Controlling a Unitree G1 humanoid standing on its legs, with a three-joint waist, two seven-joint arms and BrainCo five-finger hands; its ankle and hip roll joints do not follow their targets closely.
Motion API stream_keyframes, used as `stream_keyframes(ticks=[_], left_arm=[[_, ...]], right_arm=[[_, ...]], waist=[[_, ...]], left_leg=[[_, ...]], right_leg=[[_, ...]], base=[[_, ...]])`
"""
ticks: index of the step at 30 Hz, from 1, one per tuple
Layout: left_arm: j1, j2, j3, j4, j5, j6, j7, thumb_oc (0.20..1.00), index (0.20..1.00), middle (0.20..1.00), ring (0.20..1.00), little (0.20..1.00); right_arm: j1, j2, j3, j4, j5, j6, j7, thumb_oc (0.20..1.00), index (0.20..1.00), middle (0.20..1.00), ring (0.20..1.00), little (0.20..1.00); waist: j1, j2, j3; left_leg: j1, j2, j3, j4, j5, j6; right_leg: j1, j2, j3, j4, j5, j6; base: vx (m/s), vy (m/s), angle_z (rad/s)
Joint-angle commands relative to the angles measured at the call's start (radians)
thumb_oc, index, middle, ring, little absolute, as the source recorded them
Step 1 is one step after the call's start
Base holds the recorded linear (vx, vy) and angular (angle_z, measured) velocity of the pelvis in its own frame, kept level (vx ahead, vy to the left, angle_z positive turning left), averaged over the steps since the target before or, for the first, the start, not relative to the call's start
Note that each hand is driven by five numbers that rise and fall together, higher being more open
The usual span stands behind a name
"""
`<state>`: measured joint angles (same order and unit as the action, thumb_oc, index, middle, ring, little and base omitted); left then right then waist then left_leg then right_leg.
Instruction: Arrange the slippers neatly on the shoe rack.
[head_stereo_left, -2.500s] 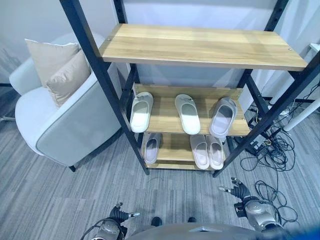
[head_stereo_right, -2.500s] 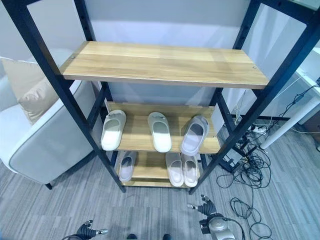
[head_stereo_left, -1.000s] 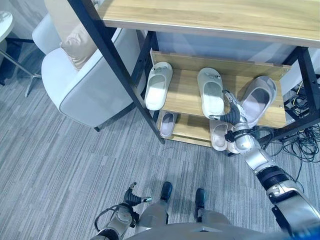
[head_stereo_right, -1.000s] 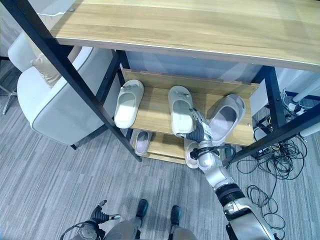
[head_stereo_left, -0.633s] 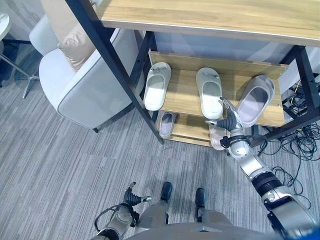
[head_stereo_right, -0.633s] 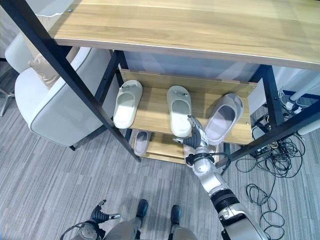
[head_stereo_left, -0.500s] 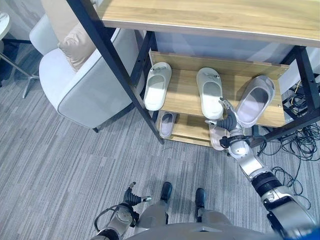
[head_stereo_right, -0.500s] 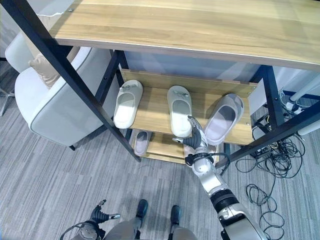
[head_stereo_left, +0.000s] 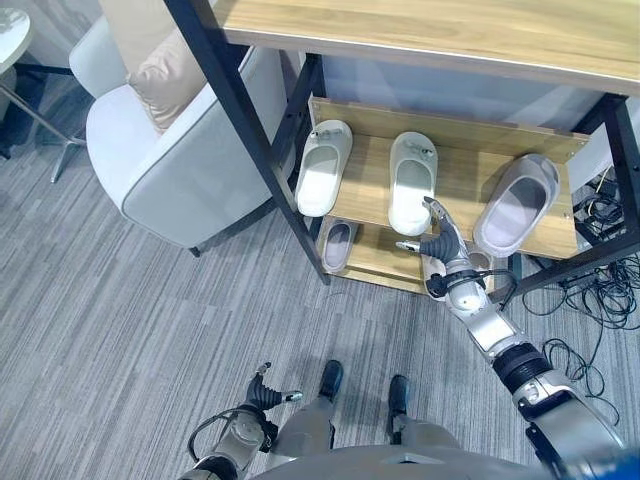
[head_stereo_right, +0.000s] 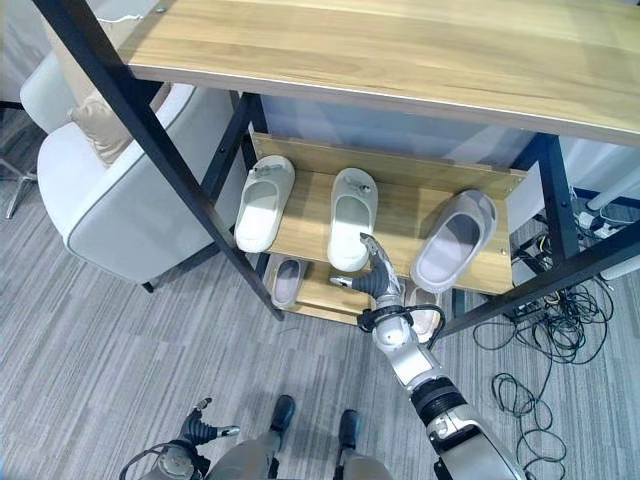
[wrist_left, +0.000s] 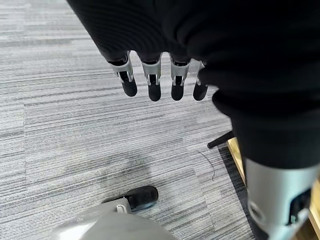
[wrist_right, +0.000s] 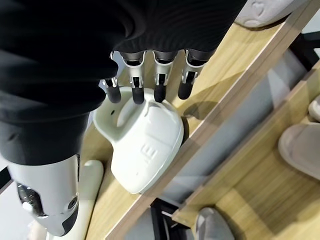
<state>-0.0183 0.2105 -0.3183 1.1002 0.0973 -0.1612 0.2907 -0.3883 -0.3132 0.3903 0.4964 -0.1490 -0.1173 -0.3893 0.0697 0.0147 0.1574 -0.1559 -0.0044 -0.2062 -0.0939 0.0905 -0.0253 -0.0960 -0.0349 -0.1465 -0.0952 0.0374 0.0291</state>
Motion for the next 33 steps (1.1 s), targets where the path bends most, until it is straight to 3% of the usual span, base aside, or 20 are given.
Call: stream_keyframes(ticks=[1, 7, 9, 13, 18, 23, 26, 30, 31, 33], left_arm=[[-0.058, -0.029, -0.059, 0.055, -0.04, -0.009, 0.036, 1.0, 1.0, 1.0, 1.0, 1.0], [-0.058, -0.031, -0.06, 0.061, -0.038, -0.008, 0.037, 1.0, 1.0, 1.0, 1.0, 1.0], [-0.054, -0.041, -0.06, 0.056, -0.032, -0.008, 0.054, 1.0, 1.0, 1.0, 1.0, 1.0], [-0.056, -0.044, -0.074, 0.045, -0.014, -0.01, 0.077, 1.0, 1.0, 1.0, 1.0, 1.0], [-0.061, -0.042, -0.075, 0.049, -0.024, -0.008, 0.079, 1.0, 1.0, 1.0, 1.0, 1.0], [-0.062, -0.015, -0.077, 0.046, -0.055, -0.021, 0.074, 1.0, 1.0, 1.0, 1.0, 1.0], [-0.068, -0.007, -0.087, 0.035, -0.073, -0.027, 0.077, 1.0, 1.0, 1.0, 1.0, 1.0], [-0.07, -0.015, -0.09, 0.046, -0.075, -0.023, 0.072, 1.0, 1.0, 1.0, 1.0, 1.0], [-0.071, -0.018, -0.088, 0.05, -0.074, -0.021, 0.072, 1.0, 1.0, 1.0, 1.0, 1.0], [-0.071, -0.02, -0.085, 0.051, -0.073, -0.02, 0.072, 1.0, 1.0, 1.0, 1.0, 1.0]], right_arm=[[-0.043, 0.024, 0.016, -0.054, 0.005, -0.055, 0.019, 1.0, 1.0, 1.0, 1.0, 1.0], [-0.044, 0.027, 0.028, -0.064, -0.008, -0.054, 0.022, 1.0, 1.0, 1.0, 1.0, 1.0], [-0.019, -0.001, -0.023, -0.114, -0.137, -0.044, -0.094, 1.0, 1.0, 1.0, 1.0, 1.0], [-0.019, -0.015, -0.076, -0.151, -0.202, -0.05, -0.205, 1.0, 1.0, 1.0, 1.0, 1.0], [-0.092, -0.026, -0.123, -0.117, -0.148, -0.044, -0.247, 1.0, 1.0, 1.0, 1.0, 1.0], [-0.277, -0.088, -0.165, 0.102, -0.031, -0.038, -0.274, 1.0, 1.0, 1.0, 1.0, 1.0], [-0.369, -0.152, -0.157, 0.195, 0.017, -0.024, -0.258, 1.0, 1.0, 1.0, 1.0, 1.0], [-0.358, -0.143, -0.141, 0.235, 0.031, -0.005, -0.225, 1.0, 1.0, 1.0, 1.0, 1.0], [-0.346, -0.14, -0.138, 0.23, 0.028, -0.004, -0.219, 0.542, 0.542, 0.542, 0.542, 0.542], [-0.33, -0.132, -0.134, 0.221, 0.02, -0.002, -0.214, 0.3, 0.3, 0.3, 0.3, 0.3]], waist=[[0.033, -0.017, 0.005], [0.035, -0.017, 0.002], [0.027, -0.011, 0.005], [0.022, -0.008, 0.008], [0.023, -0.007, 0.009], [0.059, -0.002, 0.015], [0.083, 0.007, 0.027], [0.089, 0.002, 0.03], [0.089, 0.0, 0.032], [0.087, -0.001, 0.034]], left_leg=[[0.046, -0.009, 0.046, 0.007, -0.108, -0.005], [0.046, -0.01, 0.044, 0.007, -0.109, -0.006], [0.043, -0.009, 0.046, 0.007, -0.109, -0.006], [0.035, -0.009, 0.047, 0.007, -0.11, -0.006], [0.021, -0.008, 0.051, 0.007, -0.108, -0.009], [-0.035, -0.014, 0.047, 0.007, -0.086, -0.021], [-0.058, -0.02, 0.036, 0.007, -0.075, -0.028], [-0.063, -0.025, 0.021, 0.007, -0.072, -0.03], [-0.063, -0.026, 0.018, 0.007, -0.072, -0.031], [-0.063, -0.026, 0.017, 0.007, -0.073, -0.03]], right_leg=[[0.032, -0.094, -0.039, 0.008, -0.037, 0.096], [0.032, -0.097, -0.045, 0.008, -0.038, 0.097], [0.029, -0.097, -0.046, 0.008, -0.038, 0.099], [0.02, -0.097, -0.041, 0.008, -0.037, 0.1], [0.005, -0.095, -0.033, 0.008, -0.034, 0.099], [-0.041, -0.096, -0.045, 0.008, -0.025, 0.102], [-0.05, -0.101, -0.062, 0.008, -0.027, 0.104], [-0.044, -0.104, -0.082, 0.008, -0.031, 0.105], [-0.043, -0.105, -0.083, 0.008, -0.031, 0.105], [-0.042, -0.105, -0.083, 0.008, -0.031, 0.105]], base=[[0.01, 0.014, 0.06], [0.0, 0.002, 0.01], [0.0, 0.01, 0.02], [0.0, 0.0, 0.0], [0.0, 0.0, 0.0], [0.0, -0.013, 0.08], [0.01, 0.014, 0.1], [0.01, 0.0, 0.16], [-0.01, 0.0, 0.19], [-0.01, 0.002, 0.03]])
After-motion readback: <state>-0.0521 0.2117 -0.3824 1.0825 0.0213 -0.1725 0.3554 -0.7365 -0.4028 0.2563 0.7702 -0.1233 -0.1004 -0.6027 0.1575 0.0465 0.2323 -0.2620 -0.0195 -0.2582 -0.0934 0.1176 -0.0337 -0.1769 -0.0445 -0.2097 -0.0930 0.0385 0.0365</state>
